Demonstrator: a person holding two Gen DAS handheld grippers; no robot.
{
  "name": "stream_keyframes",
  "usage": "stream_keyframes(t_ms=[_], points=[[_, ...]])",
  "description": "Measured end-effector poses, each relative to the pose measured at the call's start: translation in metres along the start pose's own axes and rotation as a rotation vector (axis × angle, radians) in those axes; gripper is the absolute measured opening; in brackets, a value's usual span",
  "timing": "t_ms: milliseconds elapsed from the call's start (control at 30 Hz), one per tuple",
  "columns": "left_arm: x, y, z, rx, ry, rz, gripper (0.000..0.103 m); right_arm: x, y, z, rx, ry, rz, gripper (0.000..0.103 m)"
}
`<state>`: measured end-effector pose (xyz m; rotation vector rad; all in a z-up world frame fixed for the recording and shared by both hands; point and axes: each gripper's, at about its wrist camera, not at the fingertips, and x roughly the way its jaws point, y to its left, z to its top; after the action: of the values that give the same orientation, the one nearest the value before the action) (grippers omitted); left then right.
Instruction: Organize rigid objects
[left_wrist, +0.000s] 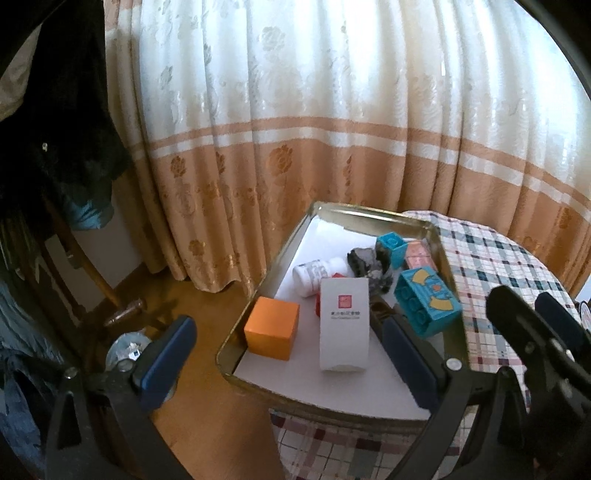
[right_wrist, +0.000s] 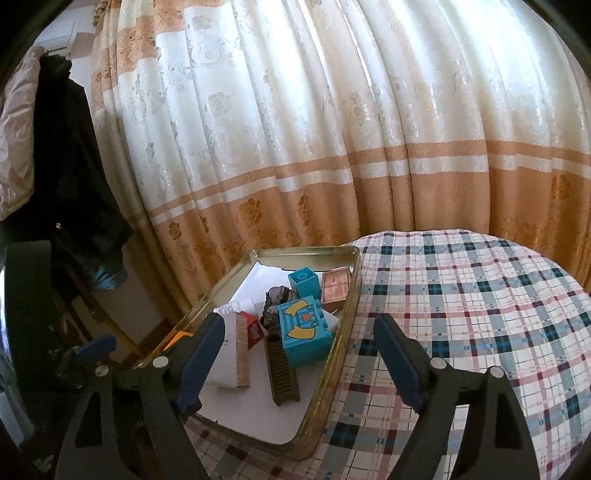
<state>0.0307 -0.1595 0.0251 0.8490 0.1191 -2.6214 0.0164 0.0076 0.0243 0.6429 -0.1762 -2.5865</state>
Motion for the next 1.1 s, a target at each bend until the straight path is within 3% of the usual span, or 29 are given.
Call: stream_keyframes(t_ms=[333, 767, 1100], points=[[-0.028, 0.000, -0.001, 0.022, -0.045, 0.011, 0.102, -0.025, 0.007, 0.003, 0.019, -0.024, -0.038, 0.091], [-0.059, -0.009, -0.004, 0.061, -0.058, 0.008, 0.102, -0.051, 0.010, 0.005, 0.041, -0.025, -0.112, 0.092], [-0.072, -0.012, -0.004, 0.055, -0.059, 0.003, 0.102, -0.080, 0.014, 0.012, 0.028, -0.102, -0.151, 0.095]])
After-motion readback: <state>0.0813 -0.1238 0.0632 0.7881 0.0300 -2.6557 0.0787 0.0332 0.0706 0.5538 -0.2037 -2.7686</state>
